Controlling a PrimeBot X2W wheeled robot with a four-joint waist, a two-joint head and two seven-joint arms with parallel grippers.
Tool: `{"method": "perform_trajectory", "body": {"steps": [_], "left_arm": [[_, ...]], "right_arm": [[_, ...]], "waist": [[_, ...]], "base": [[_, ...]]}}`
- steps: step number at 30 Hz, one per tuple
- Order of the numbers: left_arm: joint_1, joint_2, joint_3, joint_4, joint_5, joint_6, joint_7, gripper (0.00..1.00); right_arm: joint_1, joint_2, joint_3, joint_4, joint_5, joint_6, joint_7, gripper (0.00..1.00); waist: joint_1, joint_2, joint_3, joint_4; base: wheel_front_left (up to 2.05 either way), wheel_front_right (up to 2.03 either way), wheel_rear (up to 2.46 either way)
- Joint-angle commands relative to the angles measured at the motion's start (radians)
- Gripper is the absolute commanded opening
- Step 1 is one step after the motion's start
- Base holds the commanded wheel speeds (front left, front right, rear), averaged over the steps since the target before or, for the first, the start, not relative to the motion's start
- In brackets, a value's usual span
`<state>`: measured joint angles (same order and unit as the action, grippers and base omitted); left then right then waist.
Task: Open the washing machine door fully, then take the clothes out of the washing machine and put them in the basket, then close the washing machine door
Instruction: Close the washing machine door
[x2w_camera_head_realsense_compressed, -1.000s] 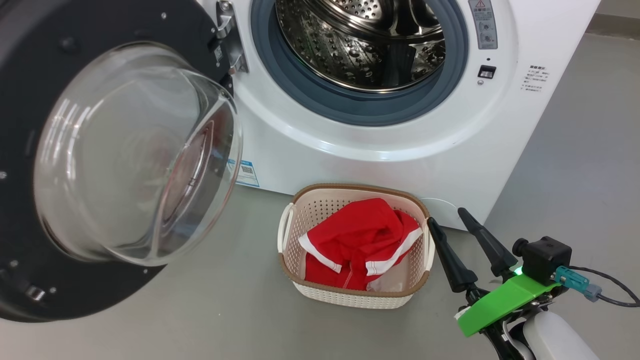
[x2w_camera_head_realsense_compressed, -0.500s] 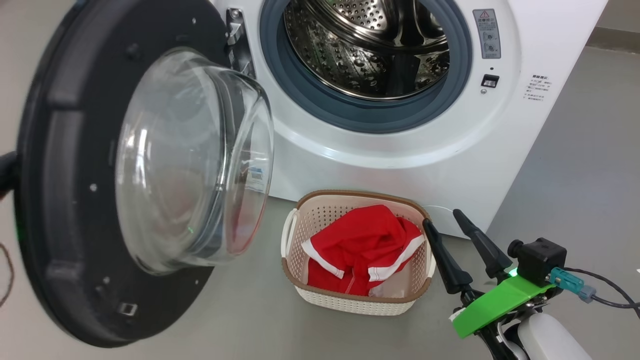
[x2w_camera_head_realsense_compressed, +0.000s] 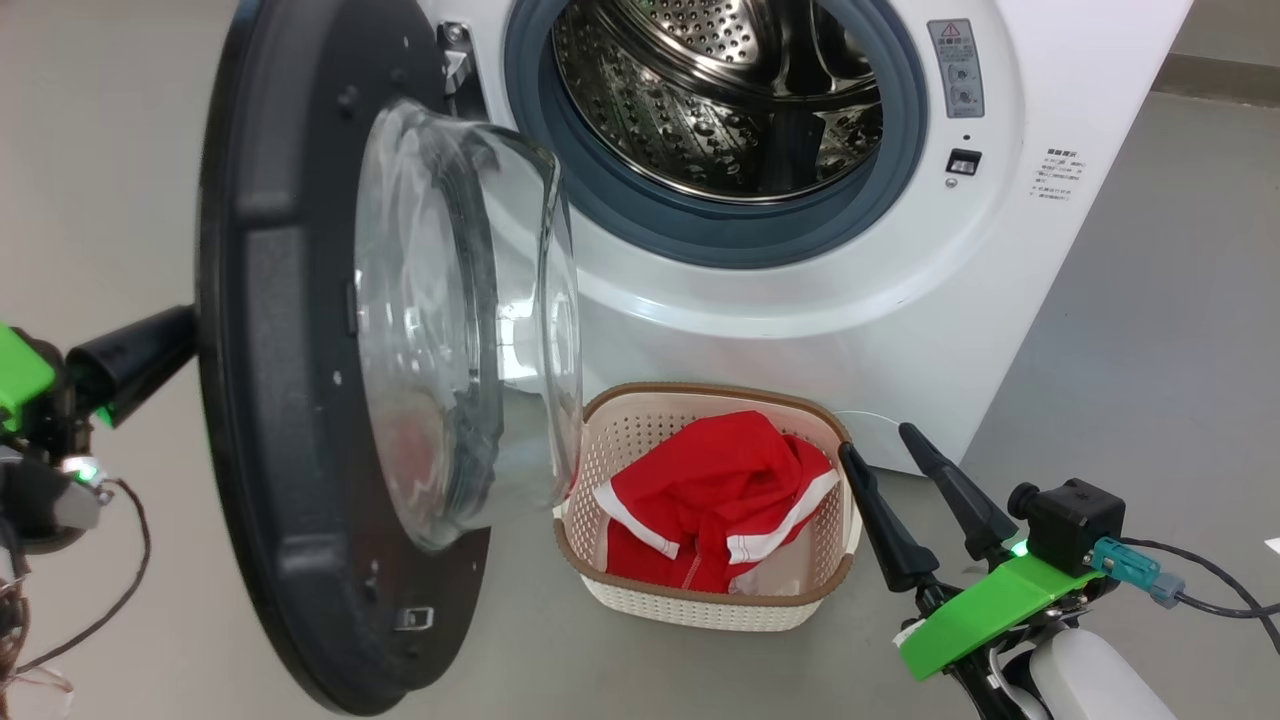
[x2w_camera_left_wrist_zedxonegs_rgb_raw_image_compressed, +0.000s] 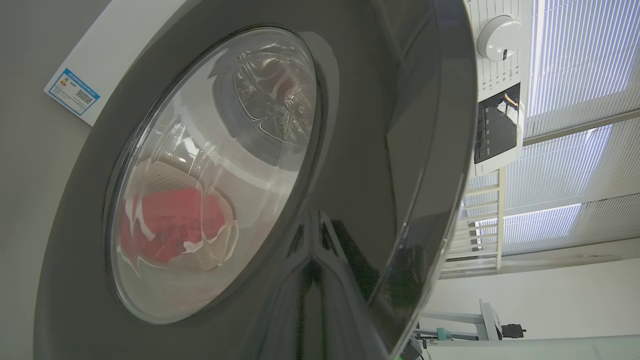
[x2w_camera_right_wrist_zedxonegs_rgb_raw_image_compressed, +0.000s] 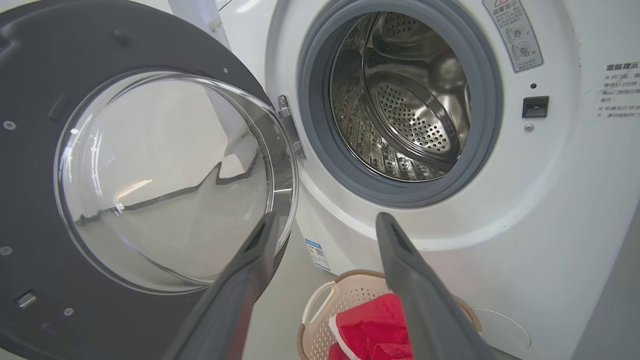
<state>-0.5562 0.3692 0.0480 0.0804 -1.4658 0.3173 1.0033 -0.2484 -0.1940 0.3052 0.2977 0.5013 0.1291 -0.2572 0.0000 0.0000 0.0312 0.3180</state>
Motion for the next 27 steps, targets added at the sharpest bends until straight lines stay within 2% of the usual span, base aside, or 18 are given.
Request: {"method": "perform_trajectory", "body": {"steps": [1, 9, 17, 22, 27], "left_arm": [[-0.014, 0.026, 0.022, -0.048, -0.007, 0.007, 0.012, 0.00], [-0.022, -0.041, 0.025, -0.096, -0.034, 0.016, -0.011, 0.00], [-0.012, -0.080, -0.011, -0.129, -0.031, 0.023, -0.012, 0.00], [-0.007, -0.080, -0.007, -0.132, -0.019, 0.014, -0.029, 0.00], [0.003, -0.059, 0.010, -0.126, 0.007, -0.016, -0.055, 0.00]], "right_arm": [[-0.011, 0.002, 0.016, -0.022, 0.000, 0.002, -0.005, 1.00], [-0.010, 0.000, 0.005, -0.022, -0.001, 0.002, -0.005, 1.00], [-0.011, 0.004, 0.006, -0.015, 0.001, 0.002, -0.005, 1.00], [-0.012, 0.005, 0.006, -0.012, 0.001, 0.002, -0.005, 1.00], [-0.006, 0.004, 0.002, -0.012, 0.001, 0.002, -0.005, 1.00]], "waist": [[0.0000, 0.0000, 0.001, -0.002], [0.0000, 0.0000, 0.005, -0.001], [0.0000, 0.0000, -0.006, 0.009], [0.0000, 0.0000, -0.004, 0.010], [0.0000, 0.0000, -0.004, 0.015]], "base": [[0.00, 0.00, 0.00], [0.00, 0.00, 0.00], [0.00, 0.00, 0.00], [0.00, 0.00, 0.00], [0.00, 0.00, 0.00]]}}
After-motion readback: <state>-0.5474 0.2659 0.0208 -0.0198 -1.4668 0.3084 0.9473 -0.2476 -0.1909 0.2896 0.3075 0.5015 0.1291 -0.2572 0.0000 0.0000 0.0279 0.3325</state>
